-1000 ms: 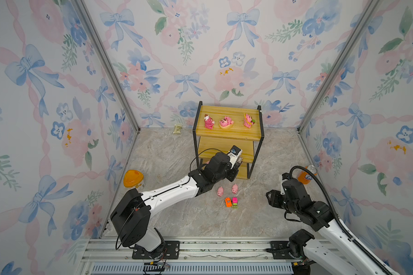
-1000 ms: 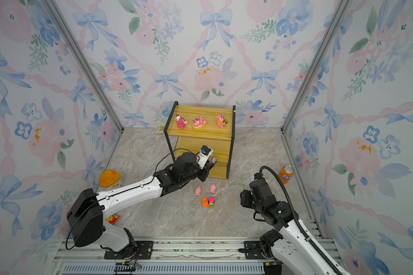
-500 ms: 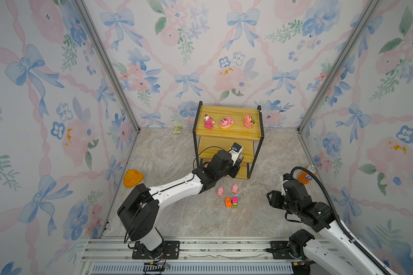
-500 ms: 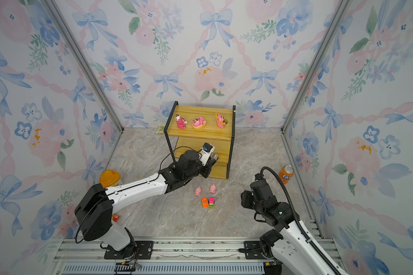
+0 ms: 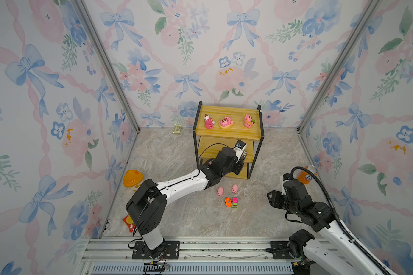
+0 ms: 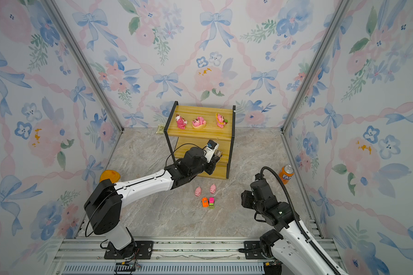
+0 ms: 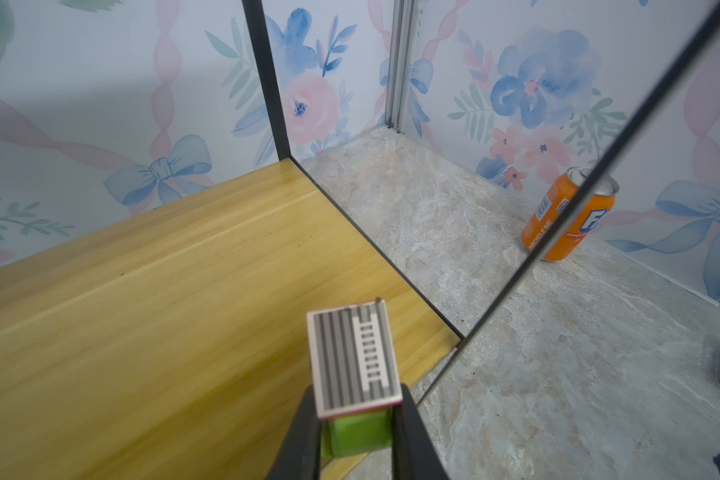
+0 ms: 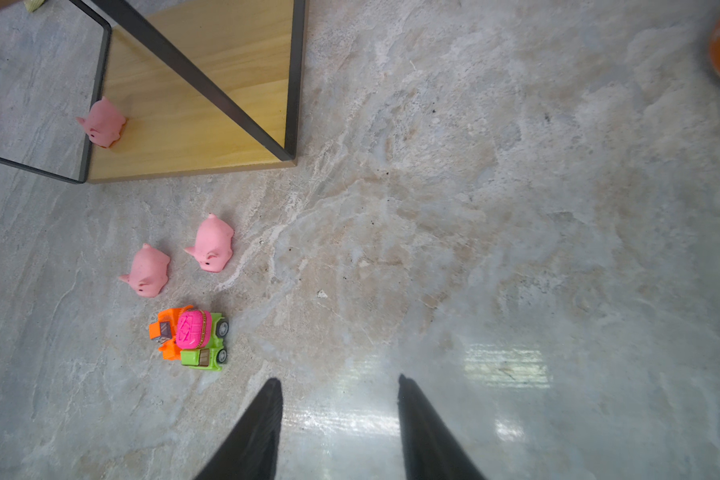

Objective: Place and organize the plastic toys onto the shelf
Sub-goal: 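Lift the green truck with the left gripper up toward the middle shelf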

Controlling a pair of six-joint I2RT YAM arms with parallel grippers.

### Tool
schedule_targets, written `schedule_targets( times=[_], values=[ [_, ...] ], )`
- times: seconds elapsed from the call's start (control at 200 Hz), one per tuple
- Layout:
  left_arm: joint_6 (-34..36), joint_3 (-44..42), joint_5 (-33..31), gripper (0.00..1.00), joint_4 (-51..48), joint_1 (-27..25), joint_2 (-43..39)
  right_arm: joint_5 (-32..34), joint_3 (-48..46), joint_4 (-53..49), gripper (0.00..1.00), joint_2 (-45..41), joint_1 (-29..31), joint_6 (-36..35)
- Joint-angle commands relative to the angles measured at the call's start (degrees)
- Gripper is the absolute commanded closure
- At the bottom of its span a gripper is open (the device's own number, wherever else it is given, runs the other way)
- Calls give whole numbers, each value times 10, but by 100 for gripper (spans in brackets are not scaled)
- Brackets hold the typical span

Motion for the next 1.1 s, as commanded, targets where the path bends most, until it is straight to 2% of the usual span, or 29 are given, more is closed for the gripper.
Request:
schedule_targets(
  times=[0.0, 0.545, 1.095],
  values=[
    [12, 18, -7, 85, -4, -3, 13, -3, -4, -12, 52, -1, -9, -10],
    [20, 53, -11, 84, -23, -8, 49, -7, -8, -15, 52, -6, -16, -12],
    [16, 53, -27, 82, -27, -8, 49, -7, -11, -20, 52, -17, -20, -10]
  ],
)
